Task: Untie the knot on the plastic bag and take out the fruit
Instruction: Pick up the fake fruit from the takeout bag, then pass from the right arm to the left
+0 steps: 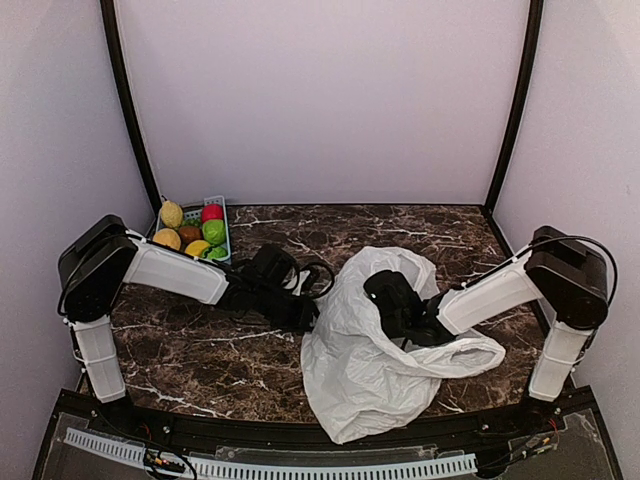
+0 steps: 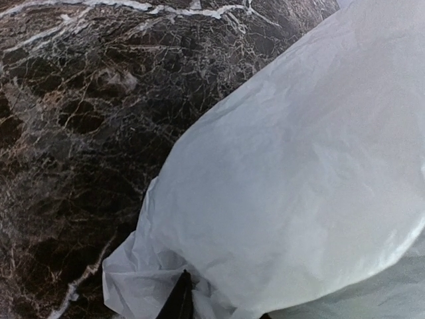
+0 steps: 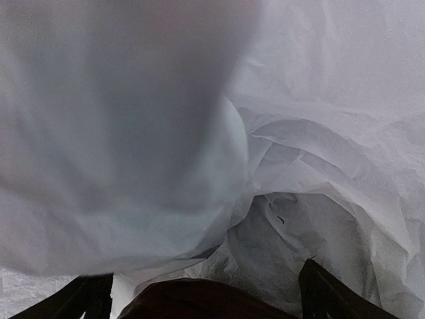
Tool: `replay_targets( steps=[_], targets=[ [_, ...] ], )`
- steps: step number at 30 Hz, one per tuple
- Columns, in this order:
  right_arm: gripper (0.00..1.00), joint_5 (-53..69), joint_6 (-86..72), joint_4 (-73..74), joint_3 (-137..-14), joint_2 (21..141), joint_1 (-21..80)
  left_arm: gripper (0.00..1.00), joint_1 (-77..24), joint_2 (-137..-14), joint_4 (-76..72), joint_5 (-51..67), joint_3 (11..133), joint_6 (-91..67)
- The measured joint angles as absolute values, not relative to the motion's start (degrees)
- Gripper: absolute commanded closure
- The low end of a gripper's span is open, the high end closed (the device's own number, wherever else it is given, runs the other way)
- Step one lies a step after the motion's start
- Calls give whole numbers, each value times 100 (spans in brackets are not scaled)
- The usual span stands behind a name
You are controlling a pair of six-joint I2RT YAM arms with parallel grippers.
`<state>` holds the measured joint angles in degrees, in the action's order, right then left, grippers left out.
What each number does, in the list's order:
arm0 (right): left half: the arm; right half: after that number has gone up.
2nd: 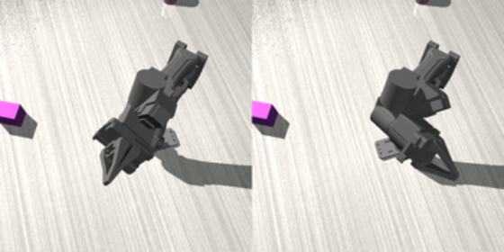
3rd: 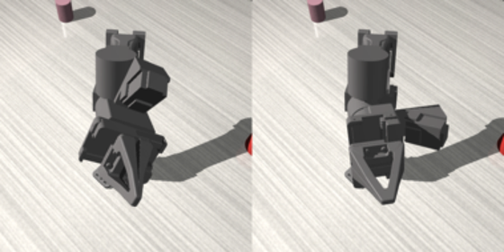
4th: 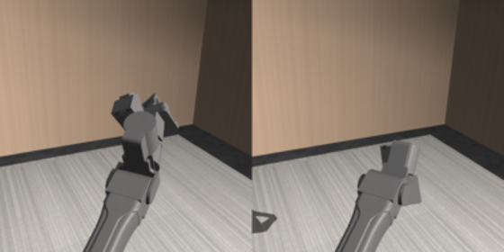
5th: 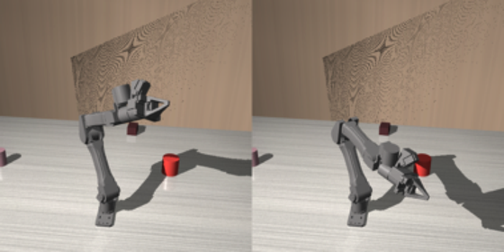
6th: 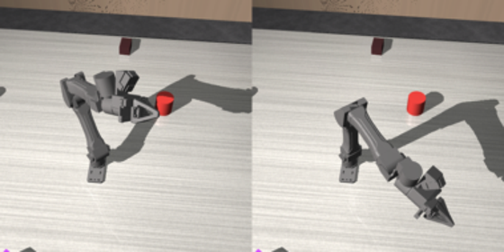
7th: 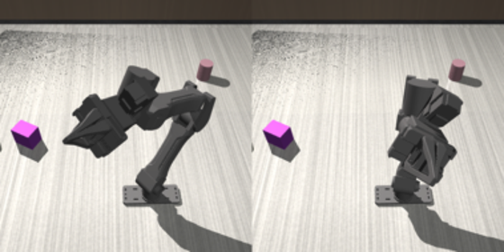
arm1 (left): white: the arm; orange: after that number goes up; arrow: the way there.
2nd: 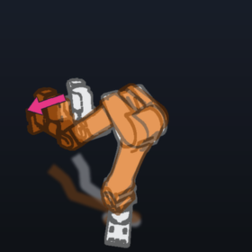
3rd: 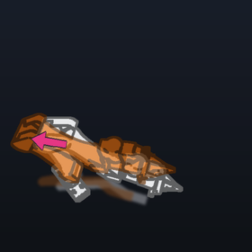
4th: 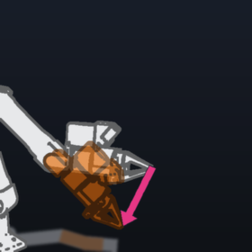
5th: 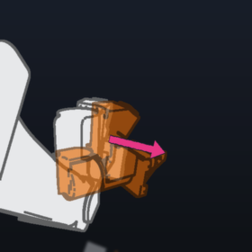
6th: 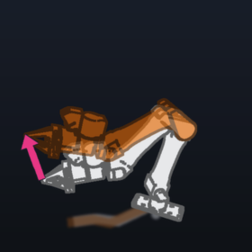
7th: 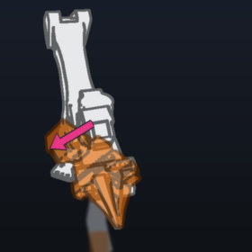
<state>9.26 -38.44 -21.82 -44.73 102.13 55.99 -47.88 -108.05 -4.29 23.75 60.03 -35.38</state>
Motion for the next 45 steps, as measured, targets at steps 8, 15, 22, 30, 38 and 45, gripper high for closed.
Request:
replay_targets(
  steps=[8, 15, 22, 30, 38, 45],
  targets=[
    [57, 1070, -3717, -2191, -4674, 10405, 5594, 95, -4779, -10822, -467, 2373, 6003, -3514],
    [76, 923, -3739, -2252, -4563, 10322, 5590, 99, -4777, -10807, -401, 2198, 6003, -3448],
    [79, 574, -3848, -2108, -3968, 9564, 5568, 99, -4580, -10302, -318, 1828, 5684, -3450],
    [79, -47, -3994, -1612, -3256, 8123, 5559, 99, -4163, -9896, -287, 1518, 5459, -3406],
    [78, -788, -4121, -836, -2742, 6241, 5478, 99, -4130, -9762, 183, 1140, 5433, -3103],
    [77, -1170, -4018, -467, -2753, 5319, 5336, 99, -4099, -9485, 307, 1061, 5384, -2714]
  ],
)
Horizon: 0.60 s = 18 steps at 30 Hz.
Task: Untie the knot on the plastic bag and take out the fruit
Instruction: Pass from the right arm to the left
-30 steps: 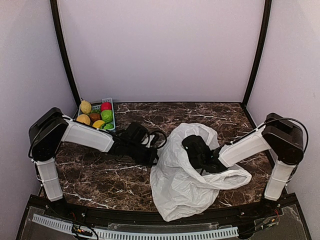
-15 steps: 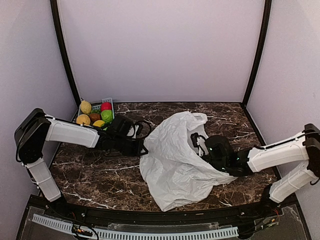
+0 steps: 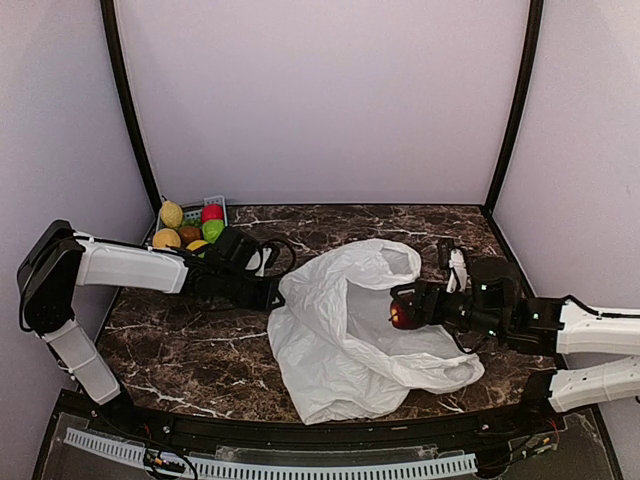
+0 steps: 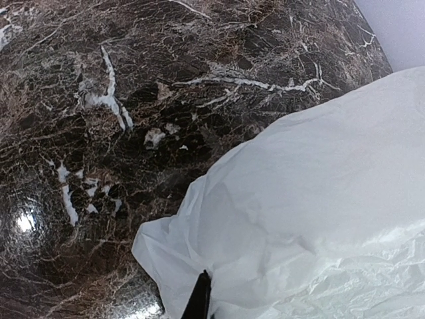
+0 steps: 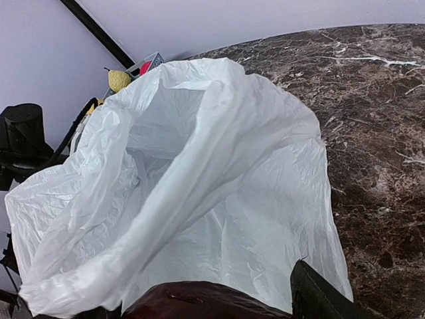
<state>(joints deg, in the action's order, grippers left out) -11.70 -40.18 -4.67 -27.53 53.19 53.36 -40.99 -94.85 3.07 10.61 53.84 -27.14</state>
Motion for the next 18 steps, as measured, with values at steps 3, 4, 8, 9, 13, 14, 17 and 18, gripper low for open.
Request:
replay_targets(
  steps=[3, 4, 8, 9, 13, 14, 17, 18],
  targets=[
    [77, -1240, -3924, -272, -2856, 5240, 5312, 96, -4097, -9402, 320, 1035, 5382, -2613],
    [77, -1251, -3903, -235, -2910, 5231, 5310, 87, -4097, -9384, 338, 1026, 5382, -2598],
    [77, -1225, -3815, -82, -3120, 5155, 5310, 47, -4097, -9338, 434, 972, 5387, -2558],
    [76, -1192, -3800, -69, -3153, 5116, 5310, 38, -4097, -9308, 493, 945, 5387, -2534],
    [76, -906, -3695, 86, -3247, 4871, 5308, 23, -4097, -8873, 794, 742, 5404, -2543],
    [76, -814, -3664, 139, -3275, 4810, 5308, 22, -4097, -8720, 878, 676, 5417, -2532],
    [75, -464, -3592, 268, -3398, 4628, 5308, 20, -4097, -8068, 1127, 495, 5537, -2477],
    [75, -340, -3579, 294, -3441, 4565, 5308, 20, -4097, -7835, 1173, 475, 5592, -2460]
  ],
)
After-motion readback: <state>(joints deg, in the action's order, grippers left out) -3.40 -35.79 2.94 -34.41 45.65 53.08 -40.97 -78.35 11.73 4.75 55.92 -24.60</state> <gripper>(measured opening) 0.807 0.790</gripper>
